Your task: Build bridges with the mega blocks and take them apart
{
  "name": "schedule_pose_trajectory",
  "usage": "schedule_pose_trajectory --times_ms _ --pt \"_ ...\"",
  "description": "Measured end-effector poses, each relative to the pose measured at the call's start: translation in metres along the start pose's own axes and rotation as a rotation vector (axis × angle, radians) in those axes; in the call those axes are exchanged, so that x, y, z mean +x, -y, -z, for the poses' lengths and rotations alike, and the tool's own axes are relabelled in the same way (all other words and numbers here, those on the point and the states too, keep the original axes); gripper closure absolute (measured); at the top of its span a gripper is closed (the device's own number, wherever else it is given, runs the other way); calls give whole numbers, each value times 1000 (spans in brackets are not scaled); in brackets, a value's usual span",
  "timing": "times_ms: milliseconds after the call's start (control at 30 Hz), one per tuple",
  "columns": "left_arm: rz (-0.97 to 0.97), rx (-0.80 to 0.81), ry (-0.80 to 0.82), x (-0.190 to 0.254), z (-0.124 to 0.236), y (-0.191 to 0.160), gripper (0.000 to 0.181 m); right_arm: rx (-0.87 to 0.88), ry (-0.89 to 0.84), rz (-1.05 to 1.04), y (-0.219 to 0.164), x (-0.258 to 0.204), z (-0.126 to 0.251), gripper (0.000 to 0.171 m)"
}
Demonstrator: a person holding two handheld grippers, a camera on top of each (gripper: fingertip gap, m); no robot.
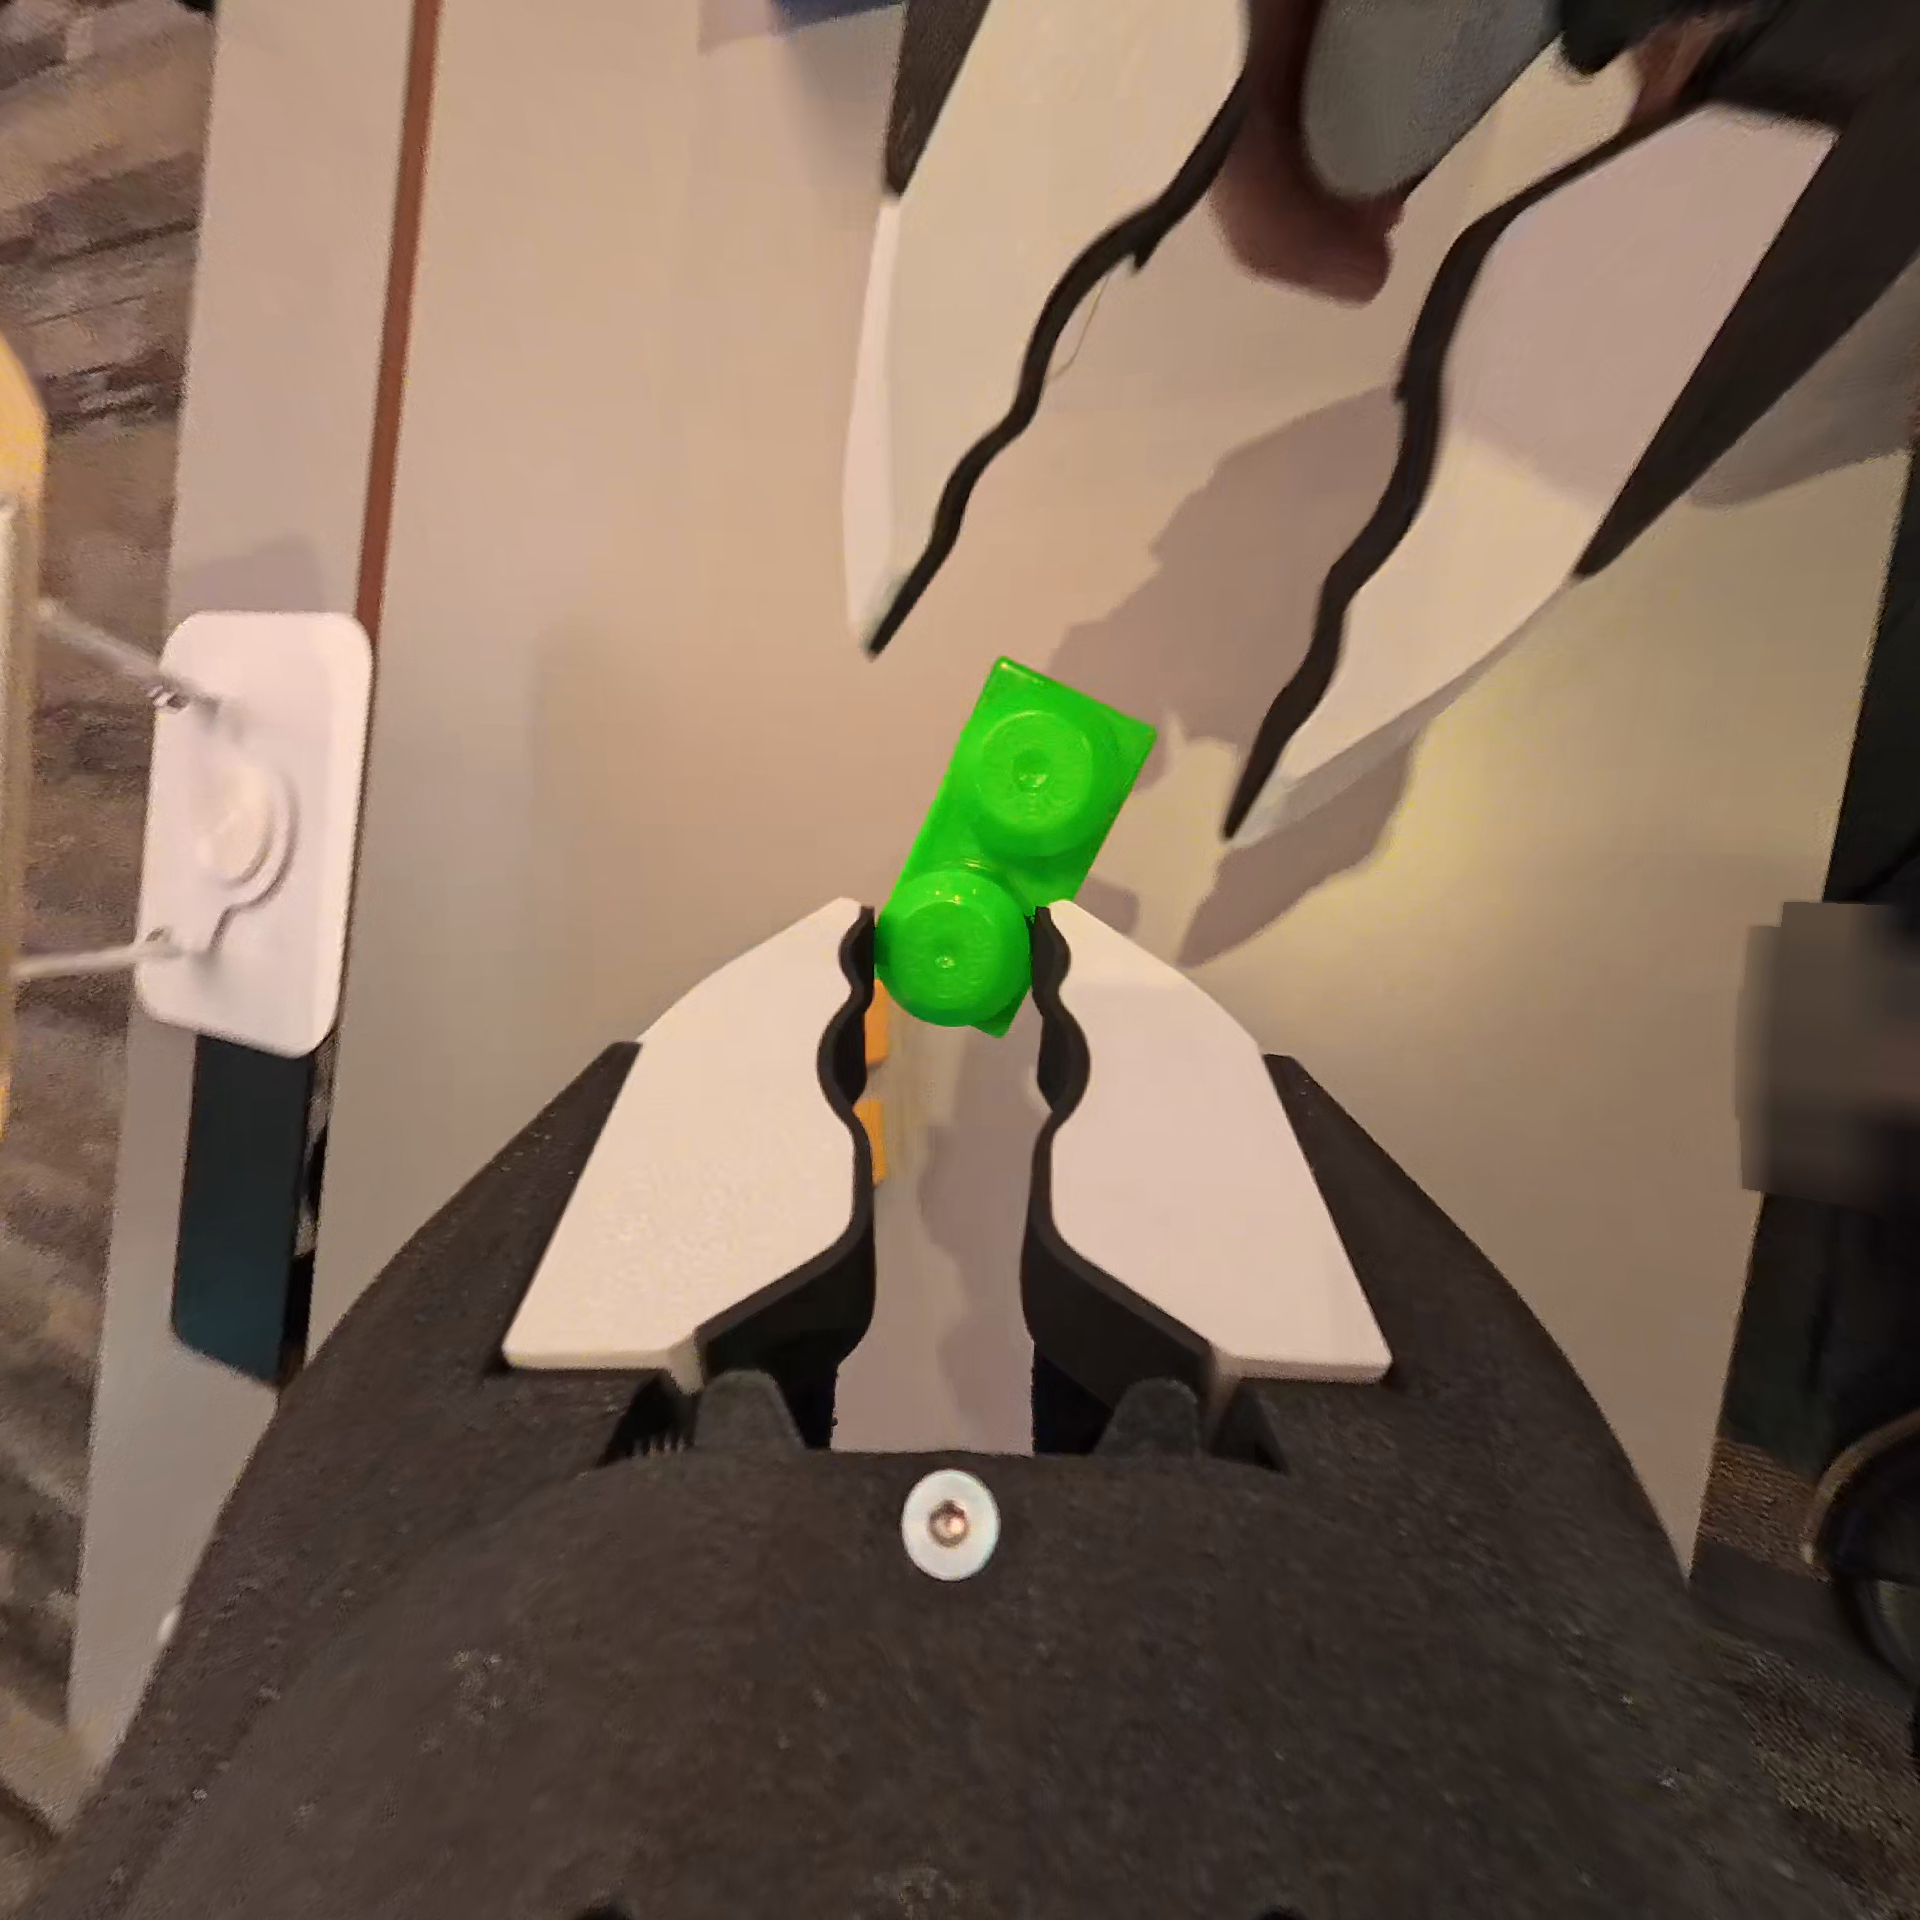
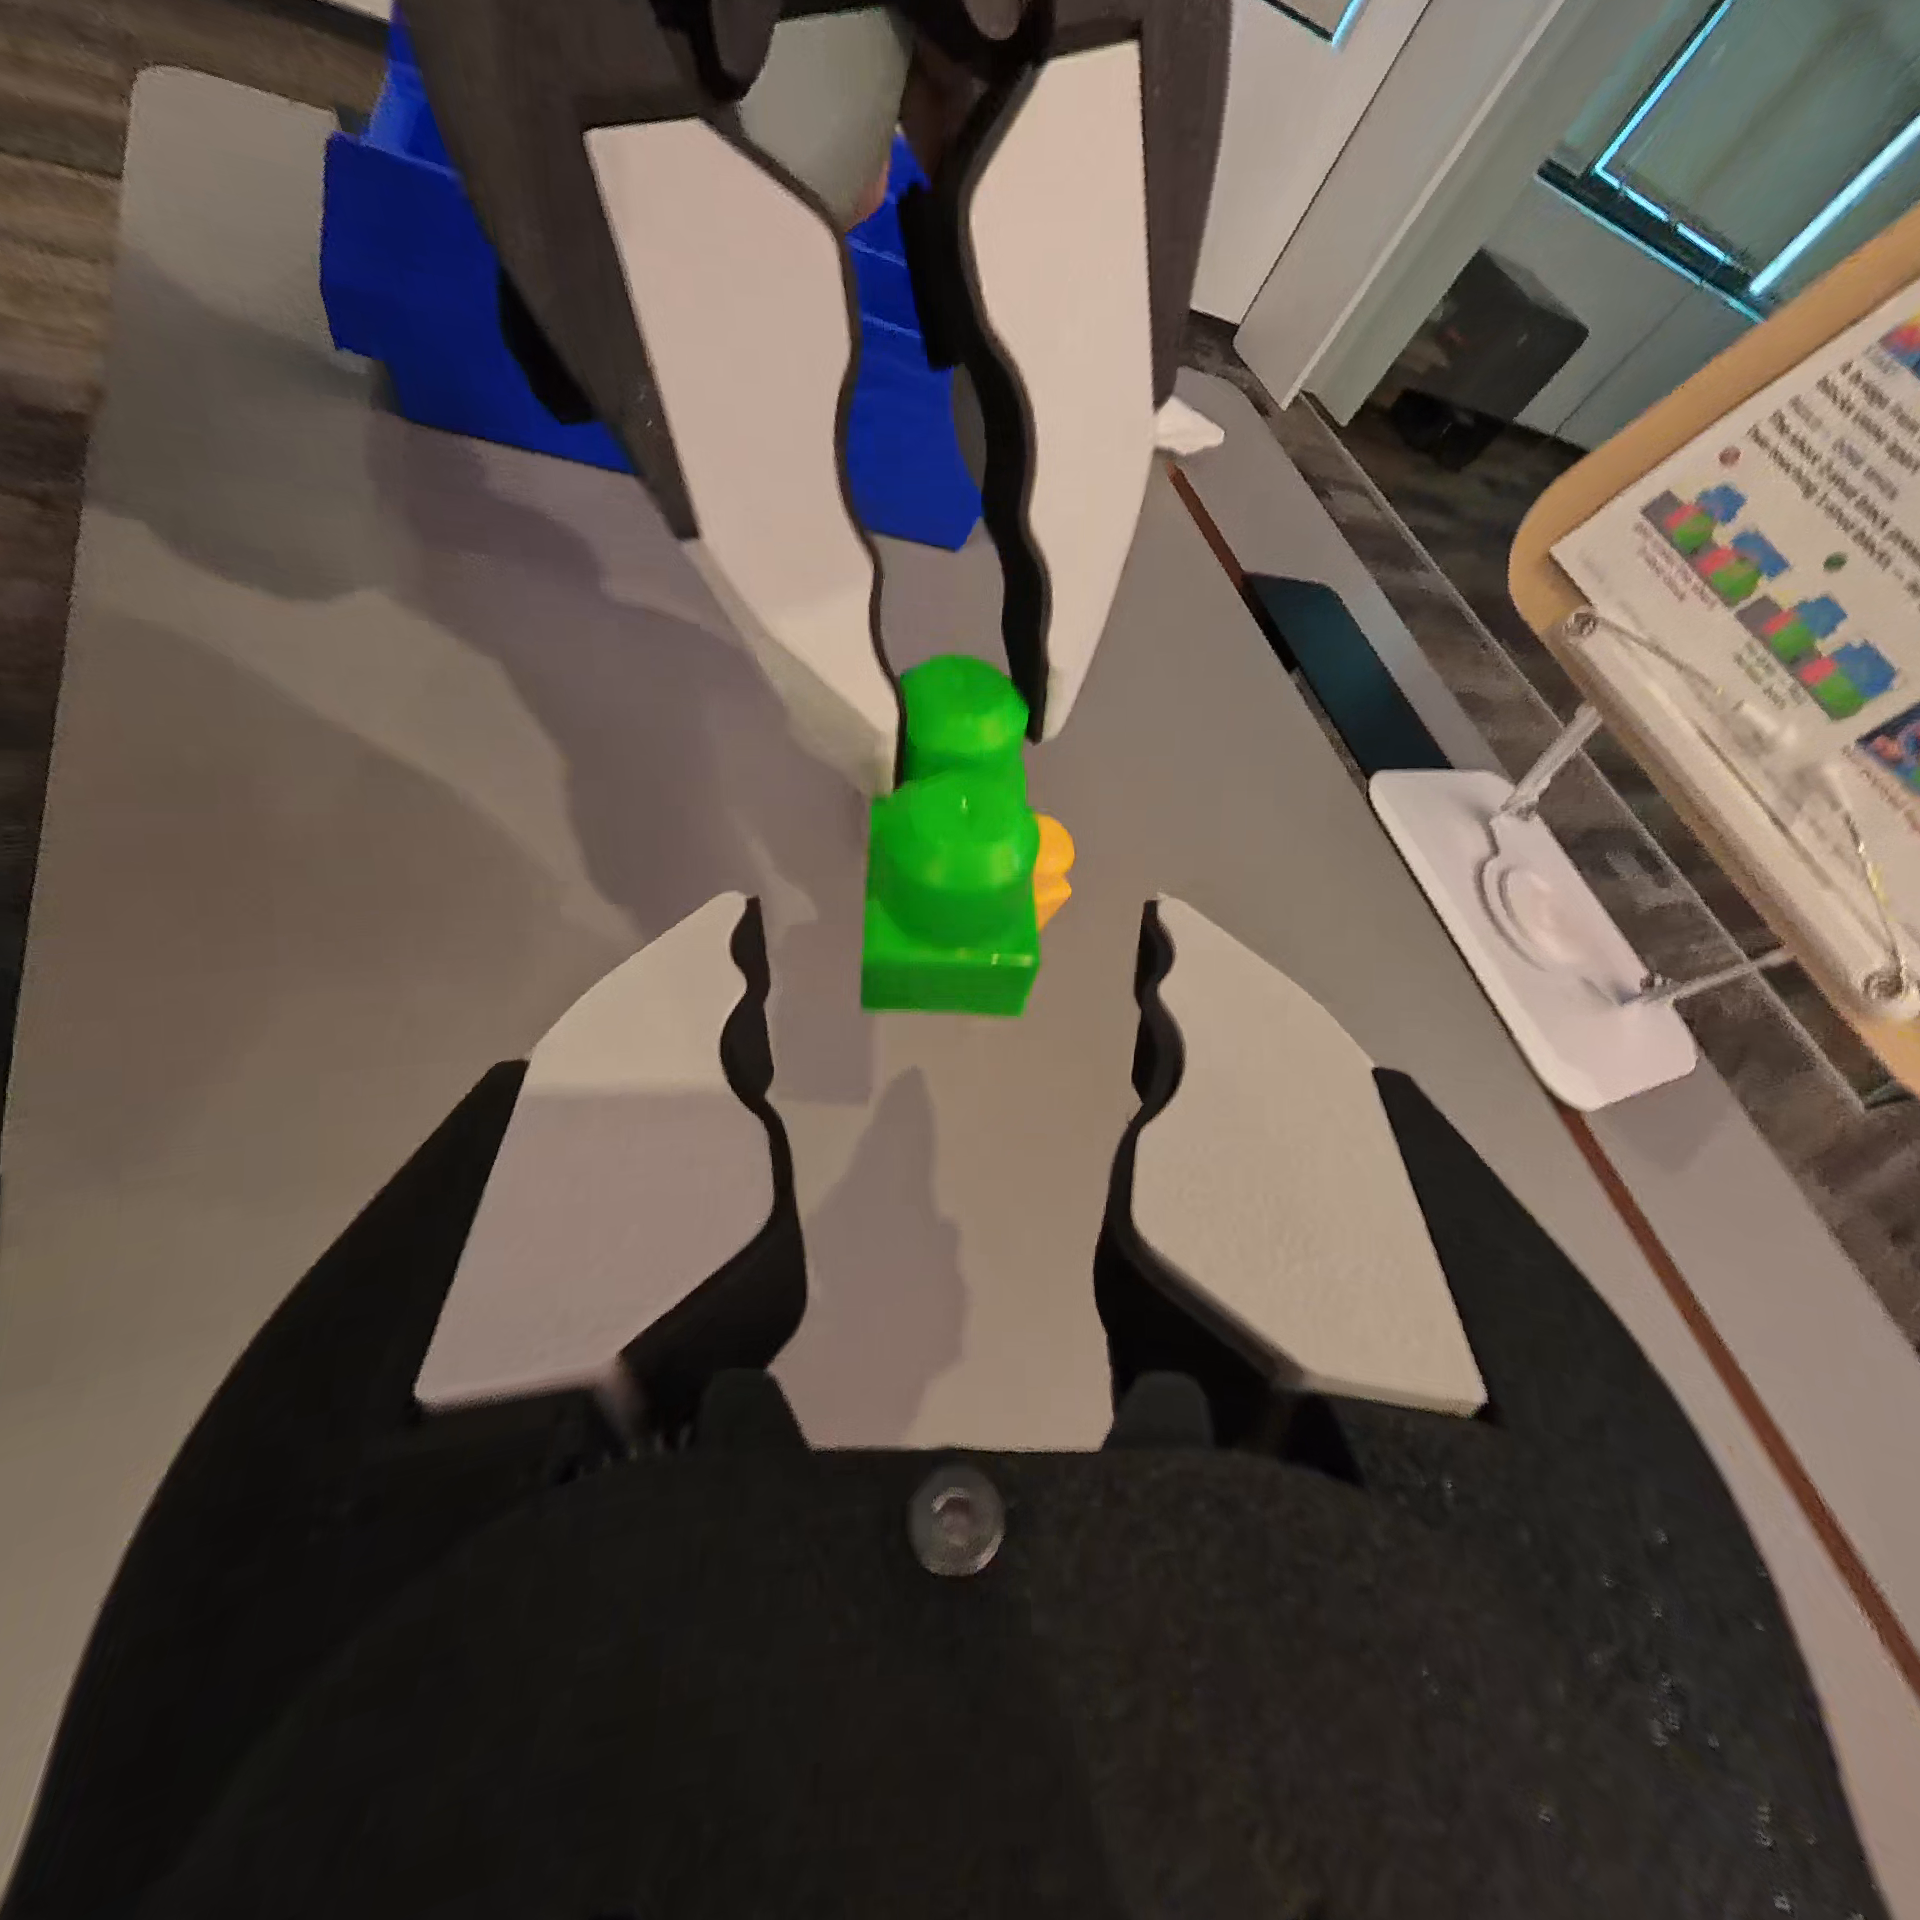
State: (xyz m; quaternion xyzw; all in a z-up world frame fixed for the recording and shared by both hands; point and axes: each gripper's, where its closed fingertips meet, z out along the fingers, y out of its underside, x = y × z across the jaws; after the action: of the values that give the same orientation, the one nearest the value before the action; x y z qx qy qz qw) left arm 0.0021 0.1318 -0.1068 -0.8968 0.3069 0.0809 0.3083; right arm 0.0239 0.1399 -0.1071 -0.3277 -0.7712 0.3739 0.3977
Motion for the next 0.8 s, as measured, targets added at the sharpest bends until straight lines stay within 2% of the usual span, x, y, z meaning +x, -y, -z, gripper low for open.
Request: schedule_pose_trajectory --times_ms 33,67,100,167,267,367,467,533,633,733,800 --pt "-3 7 -20 5 -6 8 152 -8 -3 -16 -6 1 2 107" --pt "-5 13 -28 9 -12 15 152 -17 5 -29 -11 0 4 118" --pt "-10 12 -42 12 -16 20 152 -25 30 -39 -15 -3 5 138" --pt "-4 22 -36 13 -23 25 152 -46 31 -58 -26 0 8 138" --pt "50 52 -14 8 -23 20 132 -56 19 -84 -40 9 8 138" --pt "190 54 100 -12 -14 -24 122 -159 -34 -191 -86 34 -1 138" --pt "468 16 191 -19 -16 -96 137 -296 -62 -366 -146 58 -14 138" --pt "556 49 252 -21 -17 -126 147 -332 -75 -418 -170 67 -19 138" --pt "634 8 278 -18 -26 -159 147 -320 -83 -451 -183 73 -25 138" --pt "601 -95 340 -21 -38 -187 143 -315 -99 -453 -188 75 -25 138" --pt "613 -101 342 -21 -45 -193 148 -309 -119 -456 -189 76 -23 127"
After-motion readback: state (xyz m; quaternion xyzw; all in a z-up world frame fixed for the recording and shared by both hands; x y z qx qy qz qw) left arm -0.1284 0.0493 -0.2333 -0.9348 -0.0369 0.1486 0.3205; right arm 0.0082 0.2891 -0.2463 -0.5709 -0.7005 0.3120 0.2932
